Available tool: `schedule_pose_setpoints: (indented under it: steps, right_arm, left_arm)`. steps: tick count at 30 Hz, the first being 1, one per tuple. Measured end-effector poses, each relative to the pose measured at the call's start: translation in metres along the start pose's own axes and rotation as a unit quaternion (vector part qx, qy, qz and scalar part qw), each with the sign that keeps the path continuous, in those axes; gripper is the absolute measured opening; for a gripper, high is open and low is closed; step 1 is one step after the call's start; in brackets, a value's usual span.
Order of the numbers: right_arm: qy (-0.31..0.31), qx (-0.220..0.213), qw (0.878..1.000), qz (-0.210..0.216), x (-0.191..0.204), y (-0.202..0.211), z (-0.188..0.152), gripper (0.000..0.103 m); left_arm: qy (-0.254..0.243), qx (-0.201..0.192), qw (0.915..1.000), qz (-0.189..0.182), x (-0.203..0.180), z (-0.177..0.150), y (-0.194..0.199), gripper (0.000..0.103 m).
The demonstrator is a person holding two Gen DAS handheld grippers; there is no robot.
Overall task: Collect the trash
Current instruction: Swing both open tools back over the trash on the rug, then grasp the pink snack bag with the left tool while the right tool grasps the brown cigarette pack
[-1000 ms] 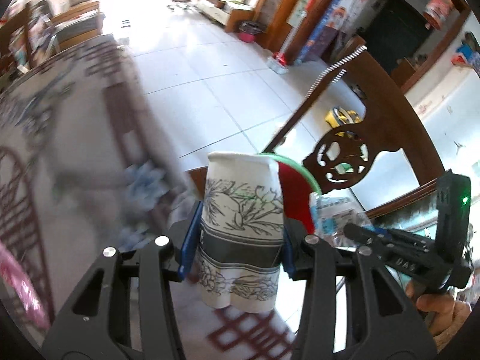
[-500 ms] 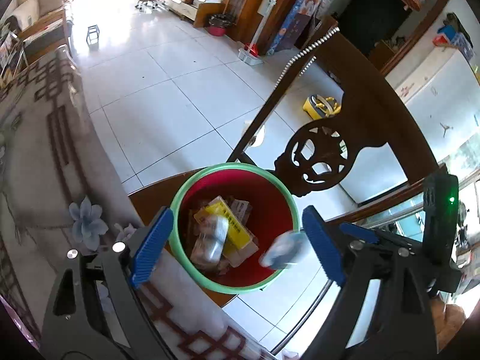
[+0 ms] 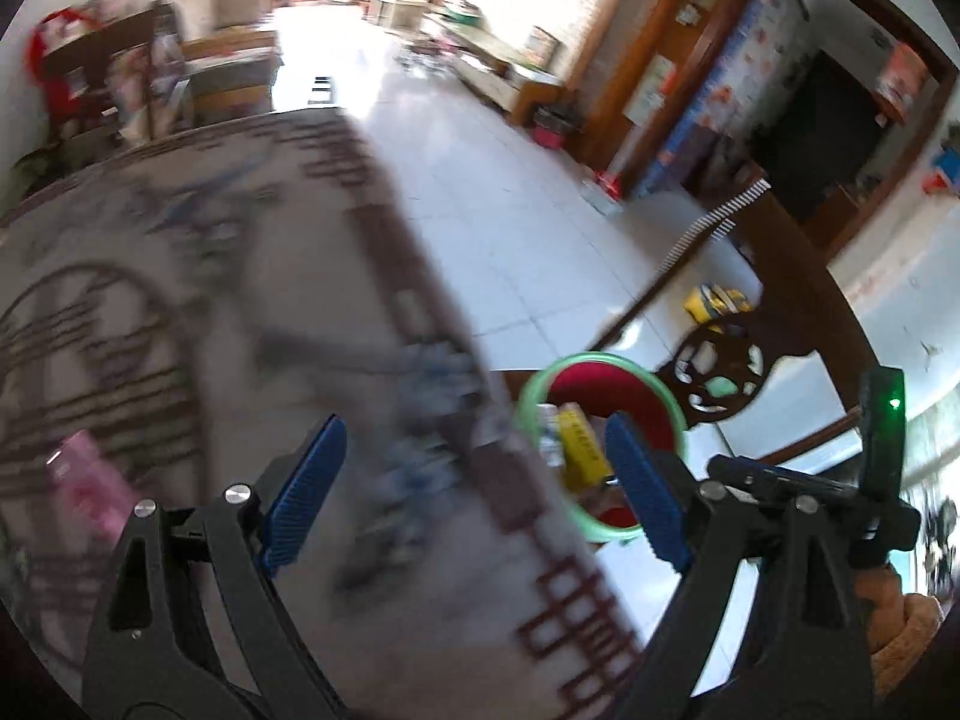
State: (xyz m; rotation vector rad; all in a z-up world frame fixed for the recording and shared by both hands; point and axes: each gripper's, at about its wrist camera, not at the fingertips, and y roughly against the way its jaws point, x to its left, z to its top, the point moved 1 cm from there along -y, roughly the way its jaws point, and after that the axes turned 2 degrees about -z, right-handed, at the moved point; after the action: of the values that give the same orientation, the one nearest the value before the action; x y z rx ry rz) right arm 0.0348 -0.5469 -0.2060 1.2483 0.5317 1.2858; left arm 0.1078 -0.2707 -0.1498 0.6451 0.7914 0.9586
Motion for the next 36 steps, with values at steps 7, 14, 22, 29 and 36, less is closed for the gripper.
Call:
schedule_pose_setpoints:
  steps: [7, 14, 22, 29, 36]
  right_arm:
    - [0.12, 0.042, 0.991, 0.033, 0.114, -0.019, -0.044, 0.068]
    - [0.303, 0.145, 0.941, 0.045, 0.231, -0.062, -0.131, 0.072]
    - [0.527, 0.211, 0.823, -0.015, 0.31, -0.101, -0.224, 0.083]
    - [0.553, 0.234, 0.799, -0.024, 0.32, -0.116, -0.254, 0.055]
    - [0.445, 0.195, 0.874, 0.01, 0.315, -0.095, -0.216, 0.046]
  left_arm:
    - [0.07, -0.016, 0.9961, 0.05, 0.091, -0.029, 0.048, 0.086]
    - [0.12, -0.032, 0.9895, 0.073, 0.166, -0.053, 0.086, 0.086]
    - [0.151, -0.009, 0.9857, 0.074, 0.222, -0.082, 0.09, 0.086]
    - [0.182, 0.025, 0.9818, 0.047, 0.246, -0.093, 0.065, 0.086]
    - [0.187, 0.053, 0.98, 0.044, 0.249, -0.083, 0.019, 0.086]
